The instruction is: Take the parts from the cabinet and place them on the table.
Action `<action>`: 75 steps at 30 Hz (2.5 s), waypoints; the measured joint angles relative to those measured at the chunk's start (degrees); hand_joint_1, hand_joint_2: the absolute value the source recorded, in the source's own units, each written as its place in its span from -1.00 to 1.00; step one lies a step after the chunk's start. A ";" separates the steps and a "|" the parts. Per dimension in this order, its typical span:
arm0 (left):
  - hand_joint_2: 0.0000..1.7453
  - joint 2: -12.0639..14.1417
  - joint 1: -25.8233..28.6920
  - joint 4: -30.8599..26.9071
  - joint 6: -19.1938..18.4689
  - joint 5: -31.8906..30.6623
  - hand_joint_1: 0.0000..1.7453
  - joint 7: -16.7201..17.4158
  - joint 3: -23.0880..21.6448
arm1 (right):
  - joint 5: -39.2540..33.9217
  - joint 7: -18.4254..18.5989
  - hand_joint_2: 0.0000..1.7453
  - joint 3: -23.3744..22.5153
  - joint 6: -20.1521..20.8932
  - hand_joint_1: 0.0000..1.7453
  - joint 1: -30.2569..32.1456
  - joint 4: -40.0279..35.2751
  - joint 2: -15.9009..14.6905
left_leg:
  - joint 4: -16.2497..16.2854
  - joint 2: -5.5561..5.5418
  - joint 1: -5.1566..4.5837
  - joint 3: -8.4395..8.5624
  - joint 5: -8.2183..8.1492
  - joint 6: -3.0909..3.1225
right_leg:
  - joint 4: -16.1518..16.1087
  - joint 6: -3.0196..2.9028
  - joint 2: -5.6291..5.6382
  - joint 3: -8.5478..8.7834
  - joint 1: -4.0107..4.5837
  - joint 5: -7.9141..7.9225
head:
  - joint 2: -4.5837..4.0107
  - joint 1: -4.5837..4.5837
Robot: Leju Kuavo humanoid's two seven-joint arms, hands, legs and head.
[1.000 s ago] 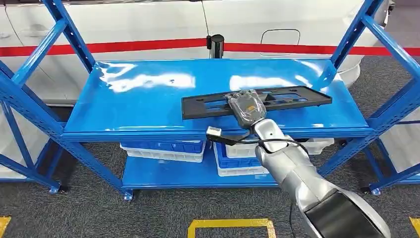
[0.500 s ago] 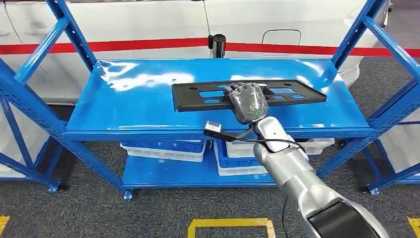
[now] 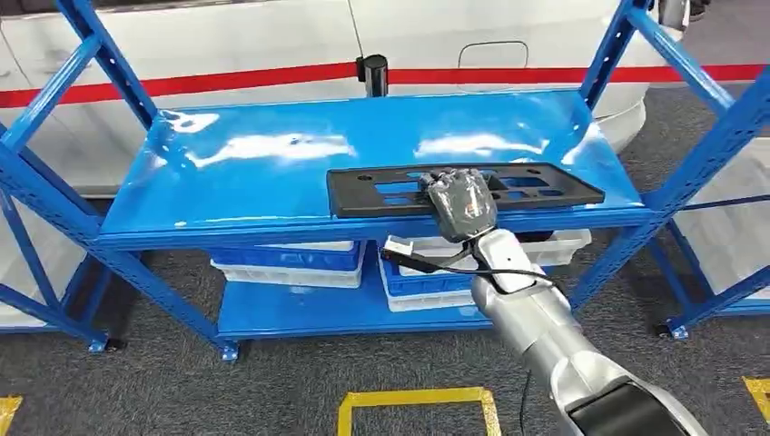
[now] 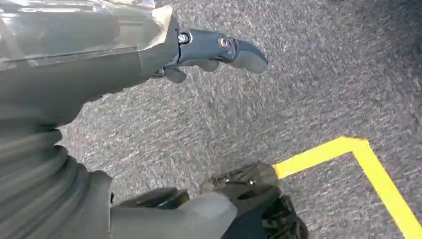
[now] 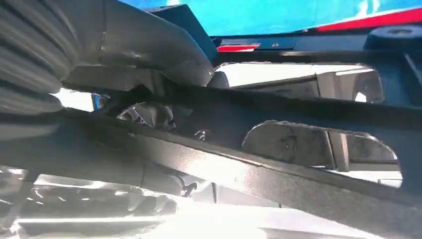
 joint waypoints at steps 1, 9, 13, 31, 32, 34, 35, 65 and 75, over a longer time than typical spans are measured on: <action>1.00 0.00 0.02 0.00 0.09 0.00 -1.00 0.00 0.00 | 0.11 0.20 1.00 0.00 0.00 1.00 -0.08 0.00 0.11 | 2.57 -0.12 0.00 -0.91 -2.45 -0.19 | 0.00 -0.58 -0.03 -0.46 0.06 0.37 | 0.00 -0.09; 1.00 0.10 -0.12 -0.02 0.83 0.11 -1.00 -0.33 0.09 | 2.08 2.34 1.00 -0.13 0.00 1.00 -0.19 0.05 1.61 | 1.35 -1.08 -1.04 6.43 -3.50 2.71 | 0.01 -2.17 0.16 -4.26 1.56 3.86 | 0.00 -0.22; 1.00 0.22 -0.23 -0.04 1.14 0.11 -1.00 -0.39 0.09 | 2.64 2.84 1.00 -0.57 -0.02 1.00 -0.30 0.04 2.25 | -2.23 -0.80 -2.21 7.67 -3.62 3.34 | -1.01 -0.36 0.04 -4.35 1.02 5.97 | 0.00 -0.55; 1.00 -0.04 -0.08 0.04 1.14 -0.42 -1.00 -0.31 0.11 | 3.61 3.65 1.00 -2.23 -0.04 1.00 0.22 -0.72 1.79 | -0.62 0.08 -0.65 -4.49 4.10 0.48 | -1.24 -1.22 -0.50 2.75 0.47 -1.78 | 0.00 -0.31; 1.00 -0.04 -0.02 0.06 1.14 -0.46 -1.00 -0.33 0.11 | 3.61 3.67 1.00 -2.27 -0.04 1.00 0.20 -0.81 1.83 | 2.84 -0.17 -0.60 -5.48 0.10 0.12 | -1.23 -1.68 -0.51 1.96 0.47 -1.04 | 0.00 -0.33; 1.00 0.00 -0.02 0.07 1.18 -0.48 -1.00 -0.33 0.11 | 3.78 3.87 1.00 -2.34 -0.04 1.00 0.24 -0.98 1.92 | 11.29 -0.21 -0.35 -7.33 -5.40 -0.34 | -1.17 -1.75 -0.51 0.38 0.52 0.23 | 0.00 -0.46; 1.00 0.02 -0.02 0.07 1.22 -0.48 -1.00 -0.35 0.11 | 3.82 3.96 1.00 -2.34 -0.02 1.00 0.39 -1.05 1.92 | 14.76 -0.20 -0.30 -7.60 -6.16 -0.45 | -1.13 -1.70 -0.51 -0.52 0.53 0.94 | 0.00 -0.48; 1.00 0.13 0.07 0.15 0.74 -0.39 -1.00 -0.96 0.24 | 3.10 3.83 1.00 -4.20 -0.04 1.00 0.97 -3.30 1.29 | 11.59 -0.77 -0.58 -7.87 -4.56 -0.33 | -3.55 -2.60 -0.84 2.31 1.40 0.86 | 0.00 -0.42; 1.00 0.37 -0.01 0.17 0.59 -0.46 -1.00 -0.77 0.24 | 3.19 3.92 1.00 -4.33 0.02 1.00 1.50 -3.41 1.18 | -4.42 -1.14 -0.59 6.15 -0.14 0.43 | -3.97 1.74 -0.86 -2.16 0.42 6.26 | 0.00 -0.20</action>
